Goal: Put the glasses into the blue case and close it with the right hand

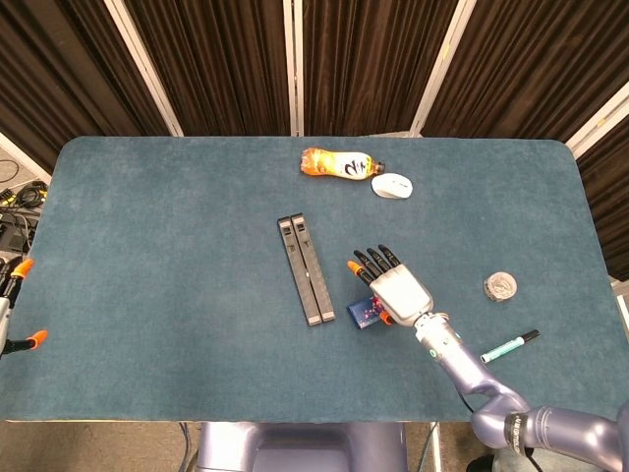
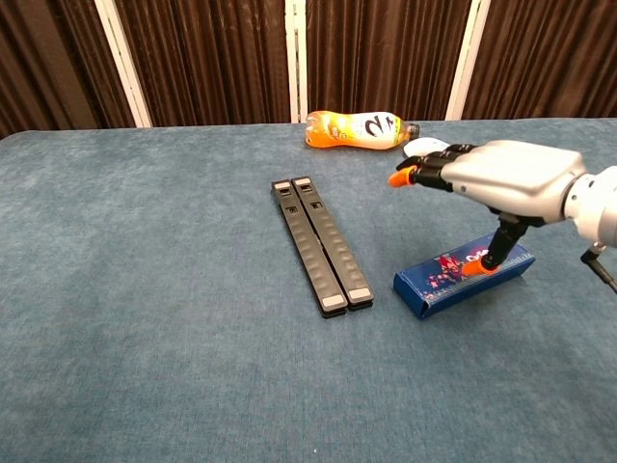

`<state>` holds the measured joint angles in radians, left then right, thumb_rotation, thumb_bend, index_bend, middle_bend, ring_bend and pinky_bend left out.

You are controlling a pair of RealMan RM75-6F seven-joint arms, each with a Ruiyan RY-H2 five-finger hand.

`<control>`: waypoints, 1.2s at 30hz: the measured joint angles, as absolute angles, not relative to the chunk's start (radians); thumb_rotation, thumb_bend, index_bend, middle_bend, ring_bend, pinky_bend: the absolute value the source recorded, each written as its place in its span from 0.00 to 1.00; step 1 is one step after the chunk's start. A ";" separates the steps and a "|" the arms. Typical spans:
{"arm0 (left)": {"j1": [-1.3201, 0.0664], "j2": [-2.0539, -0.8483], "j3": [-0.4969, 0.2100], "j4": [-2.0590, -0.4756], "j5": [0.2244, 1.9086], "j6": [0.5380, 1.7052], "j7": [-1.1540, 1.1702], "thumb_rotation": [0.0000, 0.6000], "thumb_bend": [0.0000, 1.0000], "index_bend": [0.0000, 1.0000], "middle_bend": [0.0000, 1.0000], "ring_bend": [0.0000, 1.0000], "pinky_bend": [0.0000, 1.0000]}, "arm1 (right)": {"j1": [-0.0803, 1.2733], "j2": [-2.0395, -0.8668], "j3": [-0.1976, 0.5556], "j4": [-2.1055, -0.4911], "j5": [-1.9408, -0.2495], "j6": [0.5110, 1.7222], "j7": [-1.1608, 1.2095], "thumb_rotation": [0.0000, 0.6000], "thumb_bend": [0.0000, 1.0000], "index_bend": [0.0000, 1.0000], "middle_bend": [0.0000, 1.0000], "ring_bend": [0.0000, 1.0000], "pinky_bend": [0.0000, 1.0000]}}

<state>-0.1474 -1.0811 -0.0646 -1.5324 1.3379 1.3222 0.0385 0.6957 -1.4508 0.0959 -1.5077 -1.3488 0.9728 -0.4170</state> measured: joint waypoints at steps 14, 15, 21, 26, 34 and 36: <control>-0.148 -1.083 -0.064 -1.534 1.337 1.322 0.043 1.00 0.00 0.00 0.00 0.00 0.00 | 0.764 -1.371 0.068 -1.498 -1.276 0.730 -0.352 1.00 0.07 0.02 0.00 0.00 0.00; -0.148 -1.083 -0.064 -1.533 1.336 1.321 0.043 1.00 0.00 0.00 0.00 0.00 0.00 | 0.773 -1.377 0.065 -1.482 -1.278 0.709 -0.337 1.00 0.08 0.02 0.00 0.00 0.00; -0.151 -1.087 -0.066 -1.526 1.327 1.312 0.044 1.00 0.00 0.00 0.00 0.00 0.00 | 0.799 -1.429 0.056 -1.392 -1.326 0.698 -0.290 1.00 0.09 0.07 0.05 0.00 0.00; -0.152 -1.088 -0.068 -1.523 1.323 1.309 0.042 1.00 0.00 0.00 0.00 0.00 0.00 | 0.807 -1.459 0.051 -1.343 -1.353 0.711 -0.268 1.00 0.12 0.20 0.20 0.03 0.03; -0.154 -1.090 -0.067 -1.522 1.321 1.305 0.047 1.00 0.00 0.00 0.00 0.00 0.00 | 0.807 -1.476 0.038 -1.304 -1.389 0.730 -0.226 1.00 0.17 0.37 0.31 0.13 0.08; -0.154 -1.090 -0.067 -1.522 1.321 1.306 0.048 1.00 0.00 0.00 0.00 0.00 0.00 | 0.806 -1.478 0.036 -1.298 -1.399 0.739 -0.217 1.00 0.21 0.43 0.34 0.16 0.10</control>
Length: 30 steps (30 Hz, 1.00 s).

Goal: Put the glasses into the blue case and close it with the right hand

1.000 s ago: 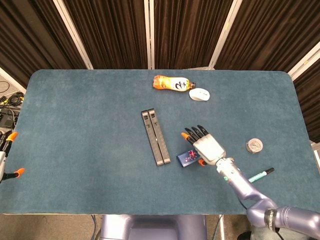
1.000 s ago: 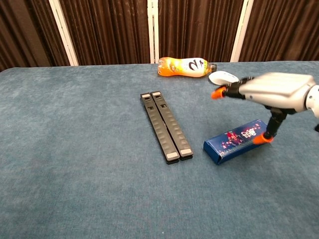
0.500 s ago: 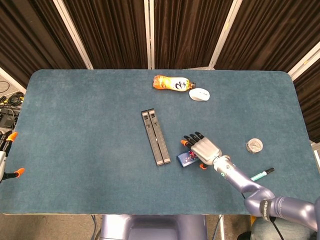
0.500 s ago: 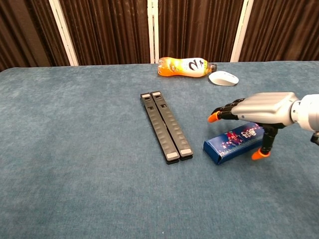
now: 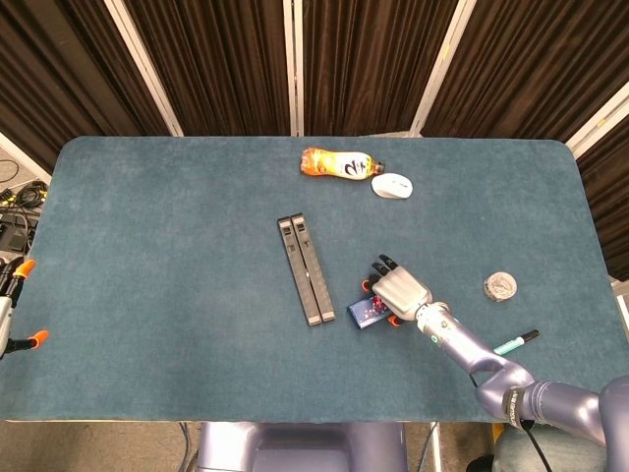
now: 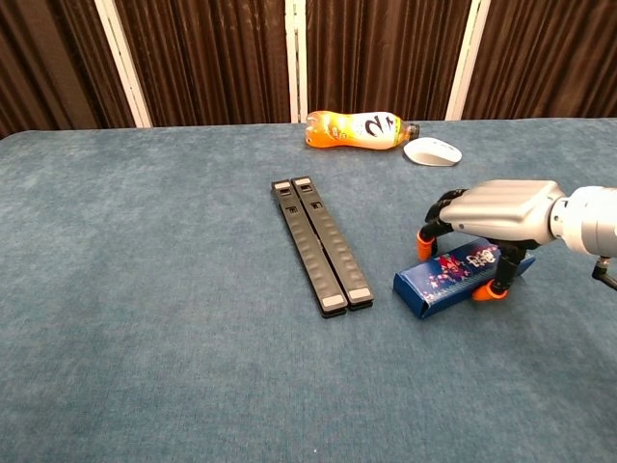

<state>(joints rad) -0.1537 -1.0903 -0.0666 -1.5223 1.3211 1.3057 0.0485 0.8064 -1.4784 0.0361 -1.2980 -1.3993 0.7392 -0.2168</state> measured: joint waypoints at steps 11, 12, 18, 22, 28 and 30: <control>-0.155 -1.092 -0.066 -1.524 1.317 1.303 0.055 1.00 0.00 0.00 0.00 0.00 0.00 | 0.805 -1.476 0.023 -1.287 -1.415 0.738 -0.189 1.00 0.21 0.20 0.16 0.06 0.05; -0.155 -1.091 -0.066 -1.524 1.317 1.303 0.055 1.00 0.00 0.00 0.00 0.00 0.00 | 0.806 -1.472 0.021 -1.292 -1.410 0.730 -0.191 1.00 0.20 0.11 0.08 0.02 0.02; -0.152 -1.087 -0.064 -1.532 1.325 1.309 0.049 1.00 0.00 0.00 0.00 0.00 0.00 | 0.795 -1.439 0.021 -1.347 -1.393 0.749 -0.233 1.00 0.18 0.00 0.00 0.00 0.00; -0.147 -1.080 -0.062 -1.541 1.342 1.325 0.037 1.00 0.00 0.00 0.00 0.00 0.00 | 0.773 -1.390 0.022 -1.420 -1.388 0.794 -0.257 1.00 0.18 0.00 0.00 0.00 0.00; -0.134 -1.063 -0.058 -1.559 1.378 1.366 0.016 1.00 0.00 0.00 0.00 0.00 0.00 | 0.704 -1.290 0.020 -1.546 -1.407 0.935 -0.263 1.00 0.09 0.00 0.00 0.00 0.00; -0.128 -1.058 -0.056 -1.564 1.391 1.383 0.011 1.00 0.00 0.00 0.00 0.00 0.00 | 0.670 -1.263 0.019 -1.573 -1.427 1.008 -0.248 1.00 0.02 0.00 0.00 0.00 0.00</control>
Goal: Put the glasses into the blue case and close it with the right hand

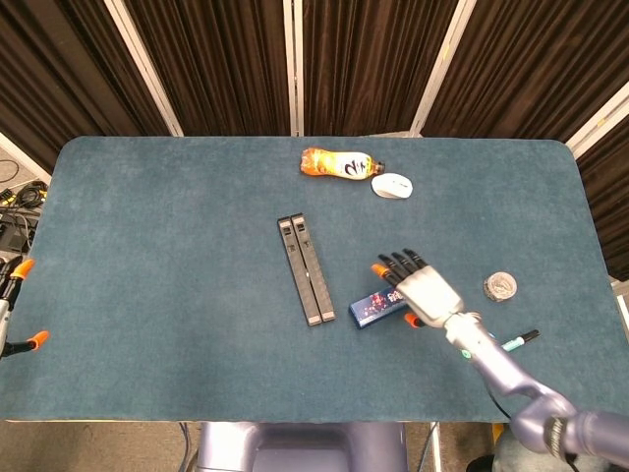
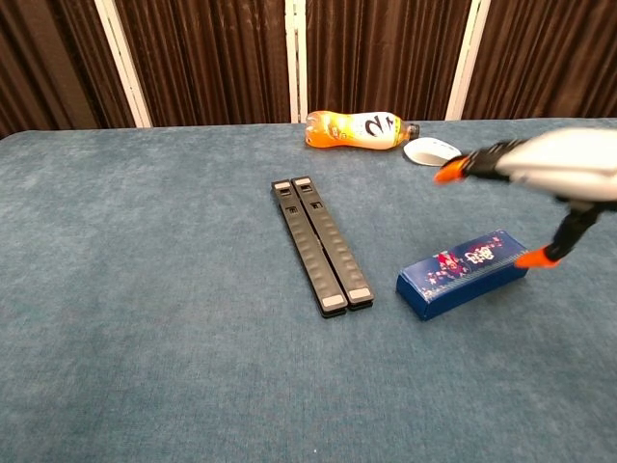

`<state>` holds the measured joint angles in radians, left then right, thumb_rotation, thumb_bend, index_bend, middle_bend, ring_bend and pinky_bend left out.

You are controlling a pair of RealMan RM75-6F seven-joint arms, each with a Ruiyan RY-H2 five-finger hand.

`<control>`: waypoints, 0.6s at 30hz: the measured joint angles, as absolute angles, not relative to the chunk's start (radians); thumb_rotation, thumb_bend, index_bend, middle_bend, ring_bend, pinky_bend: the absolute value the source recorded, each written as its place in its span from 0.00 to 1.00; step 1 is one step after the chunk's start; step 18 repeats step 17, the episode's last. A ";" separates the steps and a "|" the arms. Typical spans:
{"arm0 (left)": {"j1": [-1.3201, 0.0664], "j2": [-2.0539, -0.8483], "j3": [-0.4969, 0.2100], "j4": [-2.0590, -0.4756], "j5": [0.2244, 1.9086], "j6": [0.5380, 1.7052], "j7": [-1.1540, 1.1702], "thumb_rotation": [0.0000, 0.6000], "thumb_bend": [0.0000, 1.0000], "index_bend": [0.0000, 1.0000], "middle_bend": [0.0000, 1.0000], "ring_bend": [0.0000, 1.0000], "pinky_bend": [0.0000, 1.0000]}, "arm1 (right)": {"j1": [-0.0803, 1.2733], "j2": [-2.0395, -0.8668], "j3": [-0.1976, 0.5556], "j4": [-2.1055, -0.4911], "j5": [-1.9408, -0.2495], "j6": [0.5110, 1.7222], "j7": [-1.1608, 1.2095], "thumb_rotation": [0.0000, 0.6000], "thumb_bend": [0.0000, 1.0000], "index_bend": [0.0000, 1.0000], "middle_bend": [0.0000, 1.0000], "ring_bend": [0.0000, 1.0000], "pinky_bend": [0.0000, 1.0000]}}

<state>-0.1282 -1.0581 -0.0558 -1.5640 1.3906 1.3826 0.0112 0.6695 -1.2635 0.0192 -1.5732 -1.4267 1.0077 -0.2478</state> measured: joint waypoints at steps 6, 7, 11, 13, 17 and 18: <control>-0.105 -1.053 -0.048 -1.576 1.439 1.448 0.018 1.00 0.00 0.00 0.00 0.00 0.00 | 0.525 -1.196 0.014 -1.612 -1.486 1.272 -0.165 1.00 0.00 0.00 0.00 0.00 0.00; -0.100 -1.051 -0.046 -1.579 1.447 1.459 0.018 1.00 0.00 0.00 0.00 0.00 0.00 | 0.499 -1.186 0.012 -1.617 -1.492 1.306 -0.148 1.00 0.00 0.00 0.00 0.00 0.00; -0.090 -1.045 -0.036 -1.585 1.473 1.477 0.003 1.00 0.00 0.00 0.00 0.00 0.00 | 0.403 -1.154 0.002 -1.625 -1.516 1.410 -0.097 1.00 0.00 0.00 0.00 0.00 0.00; -0.087 -1.041 -0.032 -1.587 1.484 1.482 -0.006 1.00 0.00 0.00 0.00 0.00 0.00 | 0.369 -1.152 -0.004 -1.617 -1.528 1.448 -0.099 1.00 0.00 0.00 0.00 0.00 0.00; -0.084 -1.032 -0.027 -1.590 1.498 1.488 -0.027 1.00 0.00 0.00 0.00 0.00 0.00 | 0.326 -1.163 -0.006 -1.593 -1.547 1.497 -0.111 1.00 0.00 0.00 0.00 0.00 0.00; -0.084 -1.032 -0.027 -1.590 1.498 1.488 -0.027 1.00 0.00 0.00 0.00 0.00 0.00 | 0.326 -1.163 -0.006 -1.593 -1.547 1.497 -0.111 1.00 0.00 0.00 0.00 0.00 0.00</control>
